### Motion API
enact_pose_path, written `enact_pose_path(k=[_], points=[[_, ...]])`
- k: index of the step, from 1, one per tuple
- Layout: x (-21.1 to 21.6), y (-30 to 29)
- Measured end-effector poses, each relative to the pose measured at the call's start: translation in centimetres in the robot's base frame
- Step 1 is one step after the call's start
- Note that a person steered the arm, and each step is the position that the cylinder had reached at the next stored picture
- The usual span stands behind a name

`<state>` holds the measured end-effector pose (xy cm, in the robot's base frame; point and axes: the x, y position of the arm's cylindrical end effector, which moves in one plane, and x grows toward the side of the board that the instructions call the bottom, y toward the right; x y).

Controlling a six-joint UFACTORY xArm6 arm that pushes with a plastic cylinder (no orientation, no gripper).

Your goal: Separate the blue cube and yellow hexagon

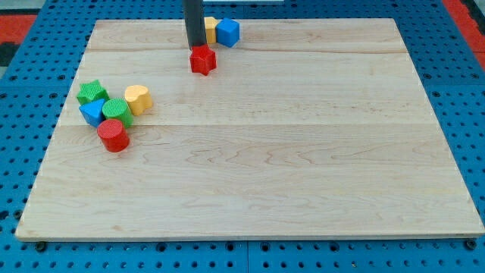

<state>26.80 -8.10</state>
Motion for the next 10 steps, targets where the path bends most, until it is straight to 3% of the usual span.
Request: enact_pose_path(k=[3, 4, 6, 7, 8, 10], points=[[0.9, 0.4], [5.6, 9.1], [-3.1, 21.7], [-7.5, 20.9], [-7.6, 20.2], [-7.1, 7.7]])
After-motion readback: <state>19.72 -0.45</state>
